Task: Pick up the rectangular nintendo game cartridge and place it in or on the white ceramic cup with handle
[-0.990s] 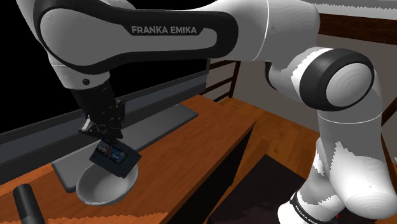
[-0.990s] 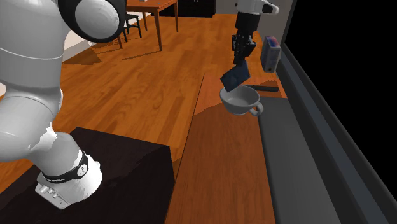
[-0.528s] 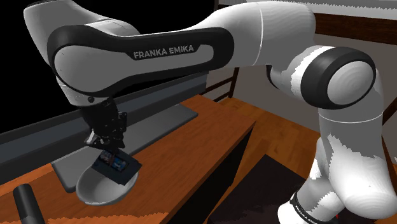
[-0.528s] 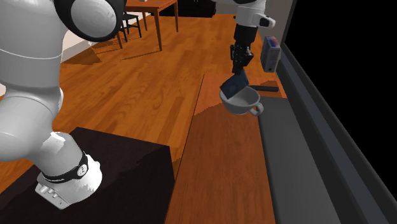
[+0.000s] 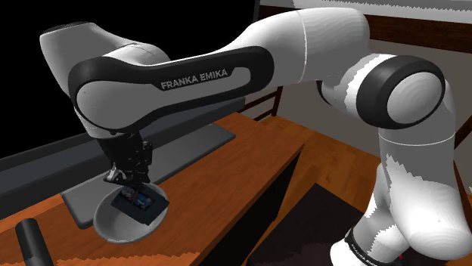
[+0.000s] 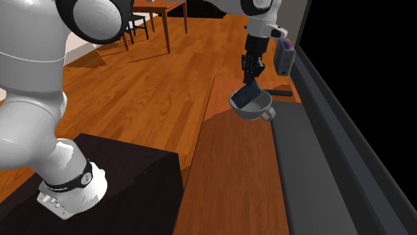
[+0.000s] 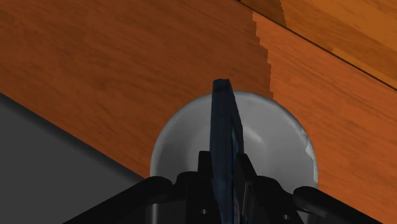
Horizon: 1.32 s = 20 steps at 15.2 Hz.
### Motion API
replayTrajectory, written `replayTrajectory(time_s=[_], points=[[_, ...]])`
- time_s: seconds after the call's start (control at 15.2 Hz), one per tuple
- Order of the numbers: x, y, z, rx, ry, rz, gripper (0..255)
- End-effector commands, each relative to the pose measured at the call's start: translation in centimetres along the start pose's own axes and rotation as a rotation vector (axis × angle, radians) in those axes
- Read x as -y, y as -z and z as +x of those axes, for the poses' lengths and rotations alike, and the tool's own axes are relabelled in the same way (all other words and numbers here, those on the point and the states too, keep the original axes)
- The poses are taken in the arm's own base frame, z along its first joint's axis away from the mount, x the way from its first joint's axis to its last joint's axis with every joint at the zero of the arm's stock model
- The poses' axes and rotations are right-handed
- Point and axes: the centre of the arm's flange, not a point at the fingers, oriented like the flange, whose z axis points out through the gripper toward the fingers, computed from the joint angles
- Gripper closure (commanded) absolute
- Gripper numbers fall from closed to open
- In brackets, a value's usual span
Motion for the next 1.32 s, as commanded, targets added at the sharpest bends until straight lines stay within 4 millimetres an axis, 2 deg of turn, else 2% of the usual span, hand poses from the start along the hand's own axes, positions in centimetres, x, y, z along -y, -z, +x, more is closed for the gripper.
replayTrajectory(time_s=[0.0, 0.2, 0.26, 0.59, 0.86, 1.25], points=[[0.0, -0.3, 0.0, 0.004, 0.001, 0.0, 255], [0.0, -0.3, 0.0, 0.004, 0.001, 0.0, 255], [0.0, -0.3, 0.0, 0.004, 0.001, 0.0, 0], [0.0, -0.3, 0.0, 0.004, 0.001, 0.0, 0], [0.0, 4.7, 0.0, 0.004, 0.001, 0.0, 0], [0.0, 4.7, 0.0, 0.004, 0.001, 0.0, 0]])
